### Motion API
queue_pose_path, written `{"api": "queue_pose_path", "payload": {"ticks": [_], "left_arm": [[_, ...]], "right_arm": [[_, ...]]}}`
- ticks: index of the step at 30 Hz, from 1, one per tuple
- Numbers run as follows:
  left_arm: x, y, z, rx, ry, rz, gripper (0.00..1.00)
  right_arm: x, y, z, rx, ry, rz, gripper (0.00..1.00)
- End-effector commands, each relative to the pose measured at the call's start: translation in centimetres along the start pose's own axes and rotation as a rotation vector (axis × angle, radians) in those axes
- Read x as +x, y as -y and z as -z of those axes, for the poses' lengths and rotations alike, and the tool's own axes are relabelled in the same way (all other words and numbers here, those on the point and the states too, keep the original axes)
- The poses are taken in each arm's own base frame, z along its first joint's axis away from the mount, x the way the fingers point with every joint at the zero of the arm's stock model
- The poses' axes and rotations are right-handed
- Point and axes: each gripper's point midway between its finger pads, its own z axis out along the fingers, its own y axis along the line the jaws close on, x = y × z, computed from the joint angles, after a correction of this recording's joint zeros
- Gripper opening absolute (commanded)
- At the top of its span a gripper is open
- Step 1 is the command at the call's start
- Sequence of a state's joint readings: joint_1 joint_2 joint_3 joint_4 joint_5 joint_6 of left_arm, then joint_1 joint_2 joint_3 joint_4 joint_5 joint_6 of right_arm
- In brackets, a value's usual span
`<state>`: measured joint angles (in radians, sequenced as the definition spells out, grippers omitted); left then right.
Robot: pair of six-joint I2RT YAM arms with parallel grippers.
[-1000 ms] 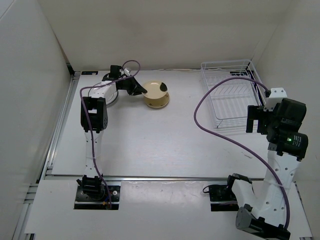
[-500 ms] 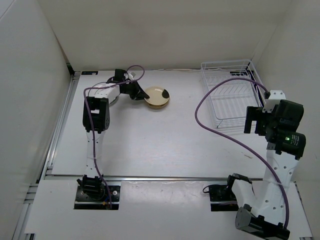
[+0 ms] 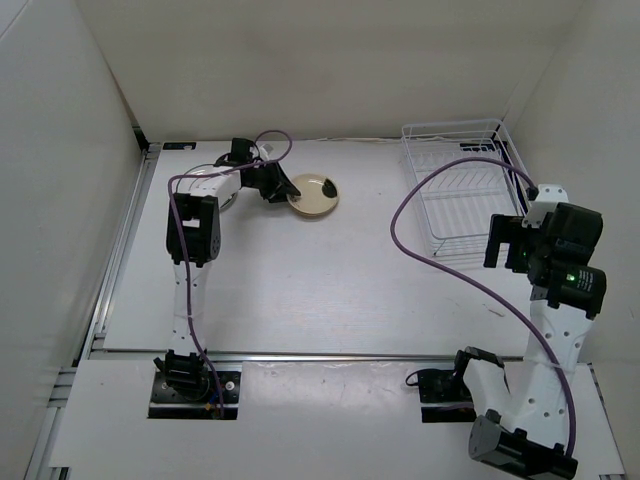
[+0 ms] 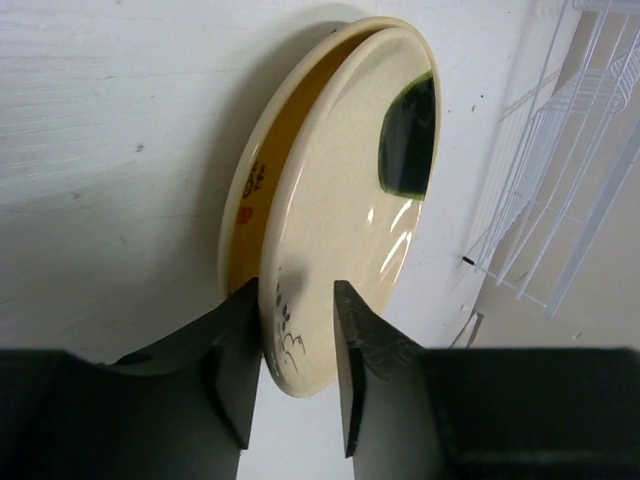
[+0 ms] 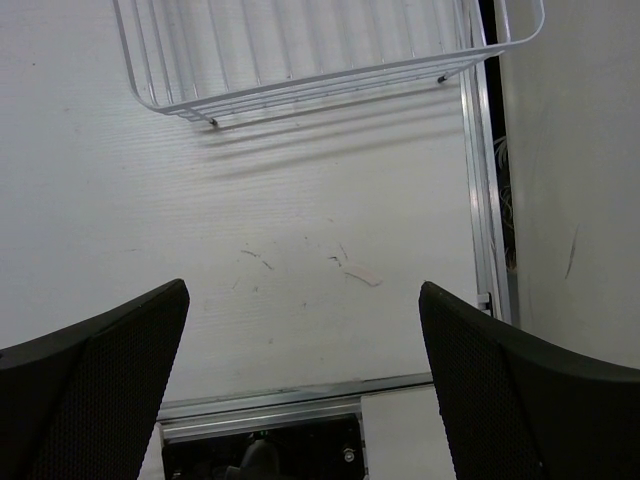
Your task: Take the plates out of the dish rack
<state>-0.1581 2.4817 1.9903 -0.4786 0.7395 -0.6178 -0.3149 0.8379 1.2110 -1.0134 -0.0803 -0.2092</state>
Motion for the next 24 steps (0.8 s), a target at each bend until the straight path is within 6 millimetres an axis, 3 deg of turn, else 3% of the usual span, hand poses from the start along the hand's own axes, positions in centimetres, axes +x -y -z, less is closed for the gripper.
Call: {"api": "queue_pose_path", "payload": {"ticks": [1, 11, 13, 21, 24], "left_arm": [[-1.0, 2.3, 1.3, -0.021, 0.048, -0.104, 0.46], [-2.9, 4.6, 3.3, -0.094, 0.141, -0.237, 0.55], [-3.3, 3.8, 3.6, -0.148, 0.158, -0.253, 0.58], [-4.7, 5.9, 5.6, -0.239, 0.249, -0.356, 0.59], [-4.7, 5.6, 5.8, -0.296, 0.262, -0.38, 0.61]], "right_arm": [[-1.0, -0.3, 0.0, -0.011, 0.054, -0.024, 0.99], [0.1, -0.7, -0.4, -0.021, 0.059, -0.043, 0.99], [0.4, -0.7, -0.6, -0.023, 0.06, -0.048, 0.99], [0.5, -1.1, -0.4, -0.038, 0.081, -0.054, 0.99], [0.3, -1.3, -0.4, -0.046, 0.092, -0.061, 0.99]]}}
